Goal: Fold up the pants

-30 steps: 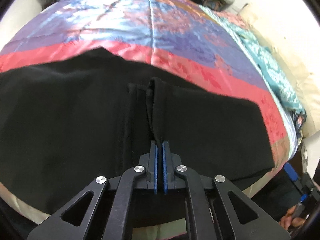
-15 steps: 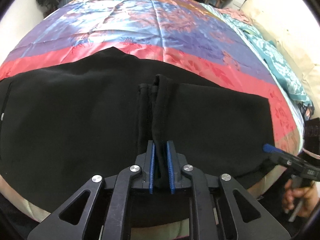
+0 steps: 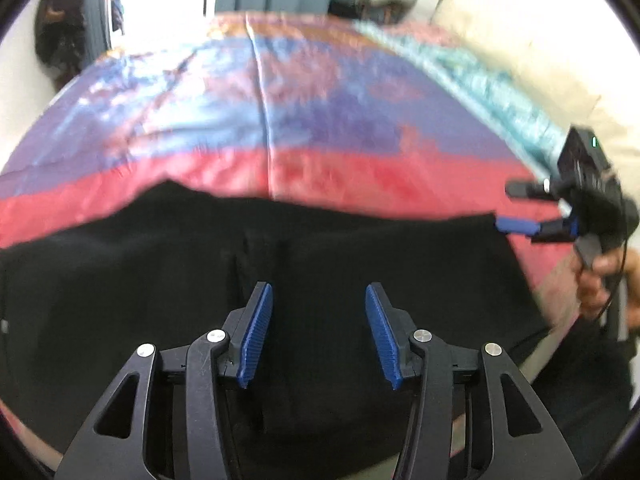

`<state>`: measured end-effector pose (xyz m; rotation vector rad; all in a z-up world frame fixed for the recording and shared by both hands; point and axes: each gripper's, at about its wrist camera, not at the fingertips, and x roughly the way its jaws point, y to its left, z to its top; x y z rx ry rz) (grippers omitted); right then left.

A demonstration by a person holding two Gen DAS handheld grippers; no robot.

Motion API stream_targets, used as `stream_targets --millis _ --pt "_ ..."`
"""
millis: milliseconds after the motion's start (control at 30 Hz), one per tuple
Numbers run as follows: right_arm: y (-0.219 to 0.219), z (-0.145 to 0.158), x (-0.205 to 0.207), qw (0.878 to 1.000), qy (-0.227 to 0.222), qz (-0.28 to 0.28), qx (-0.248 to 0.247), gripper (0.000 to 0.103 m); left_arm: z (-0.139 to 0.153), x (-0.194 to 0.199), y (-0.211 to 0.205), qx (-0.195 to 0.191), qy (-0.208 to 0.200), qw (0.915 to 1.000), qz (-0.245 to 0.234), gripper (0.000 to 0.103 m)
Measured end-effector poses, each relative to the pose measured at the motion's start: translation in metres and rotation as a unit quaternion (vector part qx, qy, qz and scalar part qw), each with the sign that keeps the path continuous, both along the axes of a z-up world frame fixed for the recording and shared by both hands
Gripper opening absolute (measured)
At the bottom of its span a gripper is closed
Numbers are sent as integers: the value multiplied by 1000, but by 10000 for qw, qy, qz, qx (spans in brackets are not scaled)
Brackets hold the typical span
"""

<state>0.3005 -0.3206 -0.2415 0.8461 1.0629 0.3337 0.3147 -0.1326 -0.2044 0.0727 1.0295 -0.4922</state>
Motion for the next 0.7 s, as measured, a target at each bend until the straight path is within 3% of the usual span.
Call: stream_targets --millis 67,167,300,400,467,500,600,700 --pt "1 -19 1 9996 118 -169 175 88 -20 3 0 211 189 9996 29 37" --pt "1 -2 -12 9992 -50 -348 196 88 -18 -4 8 49 179 9998 89 36" --pt "2 31 -55 9974 -446 -272 506 88 -9 -16 16 -76 132 9997 182 47" --pt "21 23 -94 9974 -297 -98 644 89 -12 -27 15 -50 63 9997 219 58" --pt "37 -2 -111 9991 107 38 407 88 -15 -30 12 50 37 9997 226 58" --pt "42 -6 -118 9998 50 22 214 82 -14 -31 10 119 29 9997 233 58" --pt "53 18 -125 9981 -152 -25 -599 81 1 -35 13 107 26 9993 361 63" --pt "71 58 -132 9829 -663 -279 -1694 87 15 -42 28 -26 -159 9975 686 84"
